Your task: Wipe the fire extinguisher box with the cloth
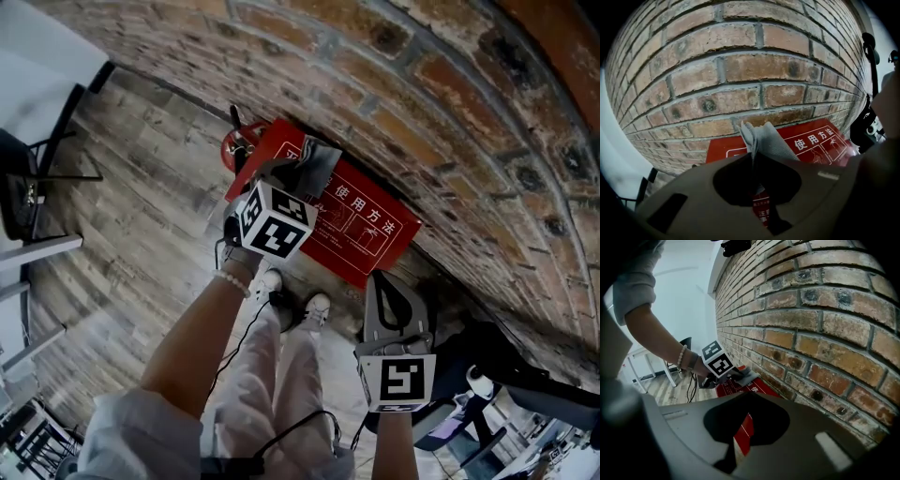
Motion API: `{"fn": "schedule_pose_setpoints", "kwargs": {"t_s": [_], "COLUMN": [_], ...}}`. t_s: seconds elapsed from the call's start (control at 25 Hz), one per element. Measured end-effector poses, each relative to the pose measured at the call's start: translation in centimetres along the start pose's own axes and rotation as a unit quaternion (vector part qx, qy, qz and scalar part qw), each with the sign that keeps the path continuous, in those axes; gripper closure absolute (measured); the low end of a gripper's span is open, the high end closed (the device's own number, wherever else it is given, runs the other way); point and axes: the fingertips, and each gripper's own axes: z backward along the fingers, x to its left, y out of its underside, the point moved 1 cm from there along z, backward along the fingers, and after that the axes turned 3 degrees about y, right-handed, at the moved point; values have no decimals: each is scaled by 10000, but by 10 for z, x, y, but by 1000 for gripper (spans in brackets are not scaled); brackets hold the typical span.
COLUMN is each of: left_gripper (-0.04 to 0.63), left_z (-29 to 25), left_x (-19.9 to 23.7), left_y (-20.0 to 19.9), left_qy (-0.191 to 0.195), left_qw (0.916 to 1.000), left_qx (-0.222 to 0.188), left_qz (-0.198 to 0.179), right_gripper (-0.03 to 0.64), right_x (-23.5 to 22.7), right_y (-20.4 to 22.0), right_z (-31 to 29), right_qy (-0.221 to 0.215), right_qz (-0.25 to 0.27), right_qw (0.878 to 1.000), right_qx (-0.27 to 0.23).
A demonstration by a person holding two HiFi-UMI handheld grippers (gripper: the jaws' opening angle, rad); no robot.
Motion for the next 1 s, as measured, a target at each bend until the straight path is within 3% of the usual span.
{"fn": "schedule_pose_setpoints", "kwargs": {"t_s": [1.0], "left_gripper": [581], "left_z": [12], "left_x": [78], "left_y": [15], "left_qy": [-535], "left_qw": [9985], "left_qx": [66], "left_qz": [13], "right_gripper": [607], "right_x": [15], "right_y": [-5], "right_z": [-11], "right_qy": [-81], "right_qz": [73], "right_qw": [9999], "right_qx": [32]}}
